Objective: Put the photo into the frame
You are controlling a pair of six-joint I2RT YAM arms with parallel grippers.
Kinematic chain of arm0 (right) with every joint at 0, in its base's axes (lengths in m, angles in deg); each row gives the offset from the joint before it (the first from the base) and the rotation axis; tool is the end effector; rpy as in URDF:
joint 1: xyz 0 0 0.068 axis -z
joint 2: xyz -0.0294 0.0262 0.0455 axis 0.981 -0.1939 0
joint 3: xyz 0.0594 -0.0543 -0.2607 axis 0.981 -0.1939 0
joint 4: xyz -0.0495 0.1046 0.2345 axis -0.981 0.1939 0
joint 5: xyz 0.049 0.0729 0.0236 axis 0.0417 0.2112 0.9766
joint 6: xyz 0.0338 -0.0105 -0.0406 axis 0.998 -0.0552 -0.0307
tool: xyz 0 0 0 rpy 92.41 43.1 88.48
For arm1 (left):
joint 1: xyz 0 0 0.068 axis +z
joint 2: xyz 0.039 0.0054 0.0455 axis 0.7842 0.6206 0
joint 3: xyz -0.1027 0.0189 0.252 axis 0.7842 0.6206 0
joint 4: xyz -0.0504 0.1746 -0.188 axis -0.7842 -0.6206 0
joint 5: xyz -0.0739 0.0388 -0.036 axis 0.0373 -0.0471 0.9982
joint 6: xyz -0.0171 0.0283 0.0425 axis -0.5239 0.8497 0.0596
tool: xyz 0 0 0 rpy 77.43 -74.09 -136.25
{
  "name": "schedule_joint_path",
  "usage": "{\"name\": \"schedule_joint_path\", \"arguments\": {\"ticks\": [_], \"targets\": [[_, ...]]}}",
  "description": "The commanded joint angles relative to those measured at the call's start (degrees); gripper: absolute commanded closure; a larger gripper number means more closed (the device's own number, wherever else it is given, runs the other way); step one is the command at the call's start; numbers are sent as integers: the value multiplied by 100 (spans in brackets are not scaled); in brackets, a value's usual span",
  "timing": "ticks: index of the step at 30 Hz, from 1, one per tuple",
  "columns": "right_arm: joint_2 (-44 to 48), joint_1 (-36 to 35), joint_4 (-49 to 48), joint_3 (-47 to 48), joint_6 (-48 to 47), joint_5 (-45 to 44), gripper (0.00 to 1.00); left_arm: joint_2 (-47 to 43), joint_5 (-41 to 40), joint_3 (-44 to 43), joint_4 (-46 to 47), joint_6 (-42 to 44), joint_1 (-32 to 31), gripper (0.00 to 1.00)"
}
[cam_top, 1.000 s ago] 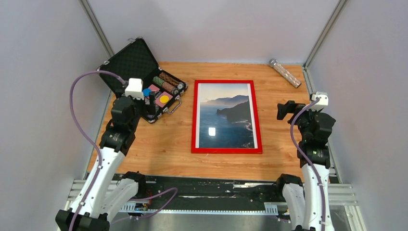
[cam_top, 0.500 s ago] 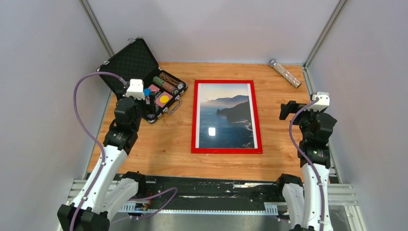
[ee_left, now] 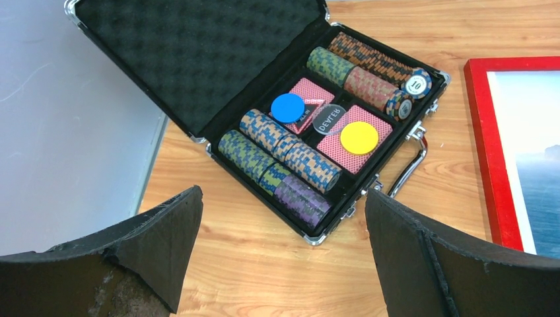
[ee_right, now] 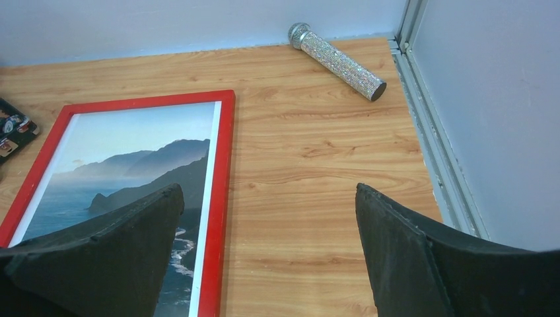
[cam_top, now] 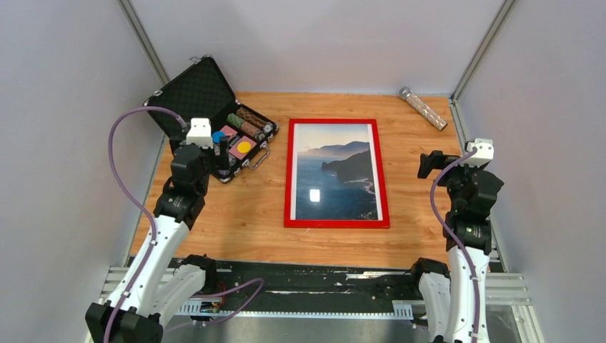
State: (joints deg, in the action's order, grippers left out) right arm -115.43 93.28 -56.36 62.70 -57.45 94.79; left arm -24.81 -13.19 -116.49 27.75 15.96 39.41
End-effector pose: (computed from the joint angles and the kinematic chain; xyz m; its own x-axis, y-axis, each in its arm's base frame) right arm 0.1500 -0.0304 0.3145 -0.1473 0.0684 -0.9867 0.0326 0.9974 0.0642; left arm 0.1939 -0.0296 0.3242 -0.2429 0.0529 -0.9686 -0.1227 0.9888 0.0847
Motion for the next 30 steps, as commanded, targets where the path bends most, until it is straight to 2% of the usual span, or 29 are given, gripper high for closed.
{"name": "schedule_joint_path", "arguments": {"ticks": [1, 30], "targets": [[73, 44, -36, 69, -102, 114, 0, -159, -40, -136, 99, -139, 45, 0], [165, 127, 9, 51, -142, 290, 0, -334, 199, -20, 150, -54, 45, 0]]}}
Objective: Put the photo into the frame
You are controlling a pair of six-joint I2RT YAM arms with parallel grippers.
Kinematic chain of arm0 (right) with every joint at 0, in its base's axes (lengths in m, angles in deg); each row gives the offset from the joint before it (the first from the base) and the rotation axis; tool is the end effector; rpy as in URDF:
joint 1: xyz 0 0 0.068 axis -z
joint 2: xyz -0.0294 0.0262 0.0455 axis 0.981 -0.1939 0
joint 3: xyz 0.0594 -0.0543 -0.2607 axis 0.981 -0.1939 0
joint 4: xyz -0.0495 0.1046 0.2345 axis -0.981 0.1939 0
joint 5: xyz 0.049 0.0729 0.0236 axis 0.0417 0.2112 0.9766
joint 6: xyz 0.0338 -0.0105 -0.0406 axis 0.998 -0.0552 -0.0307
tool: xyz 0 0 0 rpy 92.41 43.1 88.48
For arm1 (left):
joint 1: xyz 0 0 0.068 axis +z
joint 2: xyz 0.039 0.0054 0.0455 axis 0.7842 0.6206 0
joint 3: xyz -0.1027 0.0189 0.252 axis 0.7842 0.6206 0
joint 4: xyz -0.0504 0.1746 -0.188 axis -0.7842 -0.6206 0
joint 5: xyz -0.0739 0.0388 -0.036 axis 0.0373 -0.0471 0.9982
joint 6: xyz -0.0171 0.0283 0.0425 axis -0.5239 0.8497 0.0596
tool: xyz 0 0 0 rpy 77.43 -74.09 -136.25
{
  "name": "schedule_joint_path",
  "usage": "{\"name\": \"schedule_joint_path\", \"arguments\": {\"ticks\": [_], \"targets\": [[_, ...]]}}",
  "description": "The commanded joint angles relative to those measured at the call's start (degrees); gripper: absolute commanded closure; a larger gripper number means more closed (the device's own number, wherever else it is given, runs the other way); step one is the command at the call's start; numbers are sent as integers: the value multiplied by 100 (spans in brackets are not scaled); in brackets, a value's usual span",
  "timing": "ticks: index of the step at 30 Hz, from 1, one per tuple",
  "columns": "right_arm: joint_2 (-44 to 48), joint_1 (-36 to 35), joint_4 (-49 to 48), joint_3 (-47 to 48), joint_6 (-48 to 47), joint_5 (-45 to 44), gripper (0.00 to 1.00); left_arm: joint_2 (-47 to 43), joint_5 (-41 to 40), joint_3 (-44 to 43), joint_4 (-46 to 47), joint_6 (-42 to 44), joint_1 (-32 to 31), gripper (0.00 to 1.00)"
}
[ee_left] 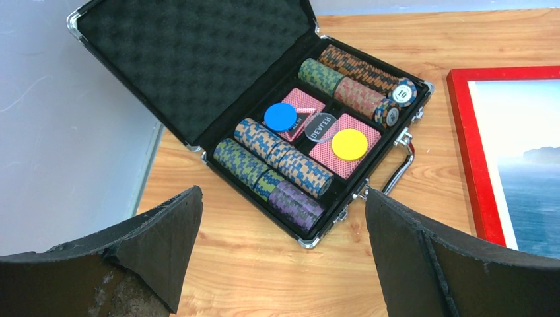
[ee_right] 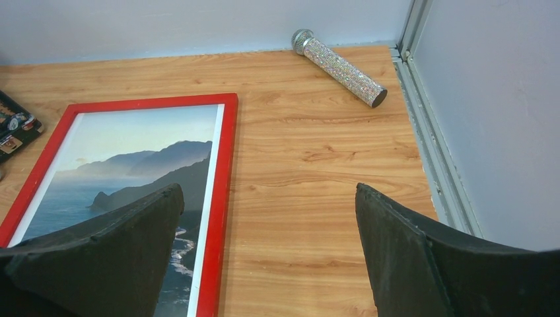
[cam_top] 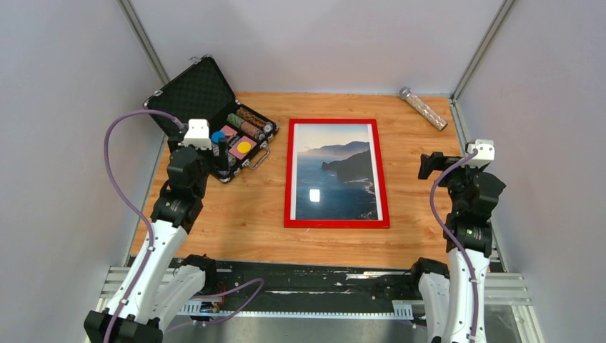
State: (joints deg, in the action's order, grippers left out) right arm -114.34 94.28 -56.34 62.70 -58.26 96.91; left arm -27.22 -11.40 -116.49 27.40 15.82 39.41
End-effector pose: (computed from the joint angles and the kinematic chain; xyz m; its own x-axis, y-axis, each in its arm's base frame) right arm 0.1458 -0.0307 0.3170 -0.1295 0.0519 -0.9902 0.0104 0.9986 0.0510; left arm 0.1851 -0.0287 0.3307 -0.2085 0.0430 -0.9771 -0.0957 0.9933 0.0642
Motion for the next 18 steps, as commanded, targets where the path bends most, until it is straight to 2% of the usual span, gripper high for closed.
{"name": "schedule_joint_path", "arguments": {"ticks": [1, 18], "targets": [[48, 26, 11, 51, -66, 79, 0, -92, 23, -19, 189, -41, 45, 0], [56, 34, 19, 51, -66, 110, 0, -87, 60, -15, 178, -52, 45, 0]]}}
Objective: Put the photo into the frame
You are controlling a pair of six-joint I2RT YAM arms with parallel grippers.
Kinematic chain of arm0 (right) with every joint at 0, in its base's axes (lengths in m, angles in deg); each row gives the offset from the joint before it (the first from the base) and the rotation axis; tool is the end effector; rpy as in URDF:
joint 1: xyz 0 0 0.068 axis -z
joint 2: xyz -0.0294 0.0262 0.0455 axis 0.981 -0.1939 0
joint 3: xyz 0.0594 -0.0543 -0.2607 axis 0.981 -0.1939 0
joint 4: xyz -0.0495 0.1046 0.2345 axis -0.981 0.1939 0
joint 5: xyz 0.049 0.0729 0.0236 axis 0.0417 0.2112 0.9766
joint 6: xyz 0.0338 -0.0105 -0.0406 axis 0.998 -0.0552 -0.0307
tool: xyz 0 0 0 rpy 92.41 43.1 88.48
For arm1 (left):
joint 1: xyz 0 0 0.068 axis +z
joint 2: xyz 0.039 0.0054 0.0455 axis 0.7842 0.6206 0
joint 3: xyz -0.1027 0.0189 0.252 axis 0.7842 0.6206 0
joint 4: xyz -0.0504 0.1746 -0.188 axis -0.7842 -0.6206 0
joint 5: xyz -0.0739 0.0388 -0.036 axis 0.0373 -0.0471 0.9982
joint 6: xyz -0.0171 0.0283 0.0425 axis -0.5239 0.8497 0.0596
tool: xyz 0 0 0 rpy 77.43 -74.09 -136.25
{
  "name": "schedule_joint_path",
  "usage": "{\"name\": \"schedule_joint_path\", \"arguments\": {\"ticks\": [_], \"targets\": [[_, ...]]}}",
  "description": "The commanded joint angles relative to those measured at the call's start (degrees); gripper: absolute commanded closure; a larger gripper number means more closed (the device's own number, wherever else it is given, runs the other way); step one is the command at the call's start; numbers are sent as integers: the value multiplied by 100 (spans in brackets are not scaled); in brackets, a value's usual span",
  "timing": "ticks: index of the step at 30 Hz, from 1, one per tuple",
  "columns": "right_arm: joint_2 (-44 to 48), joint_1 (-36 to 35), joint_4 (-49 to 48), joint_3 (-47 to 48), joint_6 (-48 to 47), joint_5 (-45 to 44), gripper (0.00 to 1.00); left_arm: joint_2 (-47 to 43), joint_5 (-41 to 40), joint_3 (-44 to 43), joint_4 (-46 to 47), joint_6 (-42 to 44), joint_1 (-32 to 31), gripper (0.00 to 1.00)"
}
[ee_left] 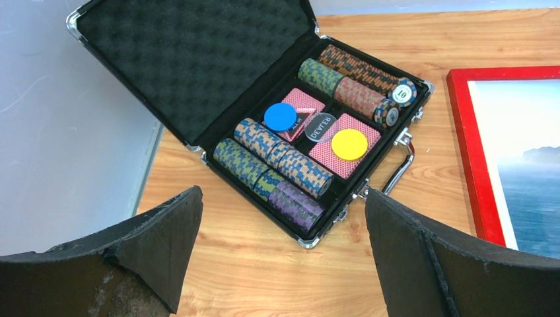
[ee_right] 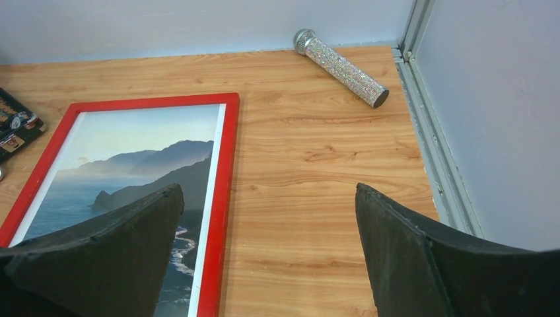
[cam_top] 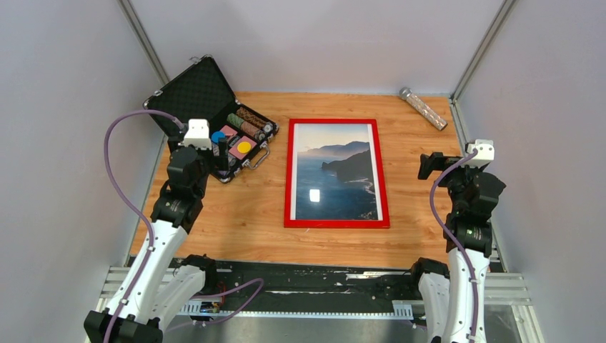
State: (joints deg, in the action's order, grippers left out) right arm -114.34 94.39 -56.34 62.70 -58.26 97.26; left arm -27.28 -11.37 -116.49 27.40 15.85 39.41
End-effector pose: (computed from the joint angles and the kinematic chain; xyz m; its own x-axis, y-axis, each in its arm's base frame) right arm 0.1457 -0.0307 0.3170 -0.1295 0.0522 -0.9902 0.0063 0.9986 0.0518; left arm 0.1849 -0.0287 0.3309 -0.2075 0.0433 -0.9773 -0.0951 0.9934 0.0642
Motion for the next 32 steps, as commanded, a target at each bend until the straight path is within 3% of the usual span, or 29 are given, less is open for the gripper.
{"name": "schedule_joint_path", "arguments": {"ticks": [1, 32], "targets": [[54, 20, 22, 51, -65, 79, 0, -78, 57, -10, 176, -52, 45, 0], [39, 50, 46, 69, -224, 128, 0, -77, 94, 9, 180, -34, 45, 0]]}}
